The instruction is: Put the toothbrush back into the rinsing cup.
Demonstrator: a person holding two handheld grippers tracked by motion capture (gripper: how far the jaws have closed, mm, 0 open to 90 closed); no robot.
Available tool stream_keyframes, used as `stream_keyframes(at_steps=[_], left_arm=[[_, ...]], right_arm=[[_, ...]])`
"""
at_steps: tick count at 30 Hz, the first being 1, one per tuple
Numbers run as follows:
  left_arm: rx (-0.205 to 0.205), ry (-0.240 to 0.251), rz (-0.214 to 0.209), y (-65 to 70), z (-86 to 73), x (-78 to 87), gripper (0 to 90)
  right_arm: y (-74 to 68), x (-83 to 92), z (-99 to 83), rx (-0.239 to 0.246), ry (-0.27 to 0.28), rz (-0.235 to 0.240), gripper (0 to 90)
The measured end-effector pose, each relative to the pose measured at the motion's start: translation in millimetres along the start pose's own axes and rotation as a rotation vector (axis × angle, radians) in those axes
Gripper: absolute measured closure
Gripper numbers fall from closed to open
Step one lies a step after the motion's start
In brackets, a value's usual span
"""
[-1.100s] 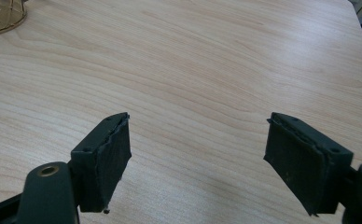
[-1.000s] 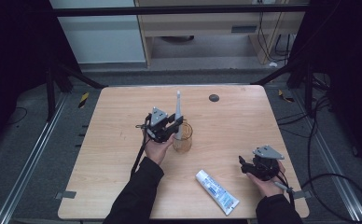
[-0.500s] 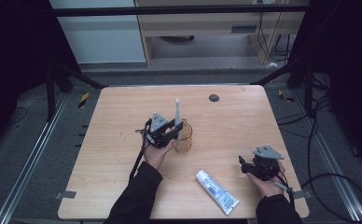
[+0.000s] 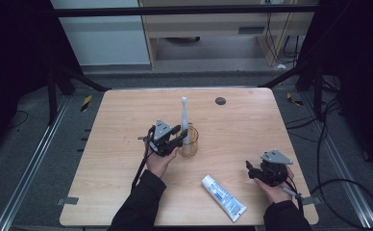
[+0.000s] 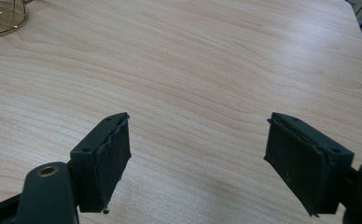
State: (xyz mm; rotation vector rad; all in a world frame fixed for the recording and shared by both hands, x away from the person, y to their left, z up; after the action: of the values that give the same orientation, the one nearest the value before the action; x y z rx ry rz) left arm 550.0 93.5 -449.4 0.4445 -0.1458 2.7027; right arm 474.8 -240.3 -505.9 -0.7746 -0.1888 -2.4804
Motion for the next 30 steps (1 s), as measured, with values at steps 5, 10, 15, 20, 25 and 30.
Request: stream_keyframes(at_steps=[5,10,15,20,25,30], left_arm=[[0.012,-0.011,0.007,-2.1,-0.9,-0.9,62.4],[0.023,0.001,0.003,-5.0,3.5,3.2,61.7],[0.024,0.000,0.001,-12.2,13.8,10.9,59.4],[0.015,0.000,0.003,-23.8,25.3,22.1,55.0],[-0.022,-0.029,0.011,-39.0,24.6,34.8,51.1],[-0.056,-0.070,0.022,-52.5,14.6,48.1,47.7]], right_arm=[[0.0,0.3,0.1,-0.002,0.001,0.001,22.0],[0.0,0.1,-0.1,-0.001,-0.001,0.001,21.9],[-0.2,1.7,1.0,-0.003,0.010,0.001,22.0],[-1.4,5.0,3.6,-0.014,0.026,0.007,22.2],[-3.6,10.5,7.8,-0.020,0.044,0.014,22.3],[-7.2,13.8,10.9,-0.024,0.046,0.033,24.1]])
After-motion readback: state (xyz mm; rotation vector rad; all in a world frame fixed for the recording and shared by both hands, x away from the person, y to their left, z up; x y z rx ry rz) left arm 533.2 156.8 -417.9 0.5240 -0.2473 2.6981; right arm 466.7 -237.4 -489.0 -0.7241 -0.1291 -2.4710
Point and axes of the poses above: each handheld gripper's, and its own axes: x roughly backward along the jaws, z roughly out of its top, y roughly to its right, the point moved 3 cm from there along -x, roughly forward along the jaws, and after that the axes turned 15 degrees about z, right-handed, at the moved point
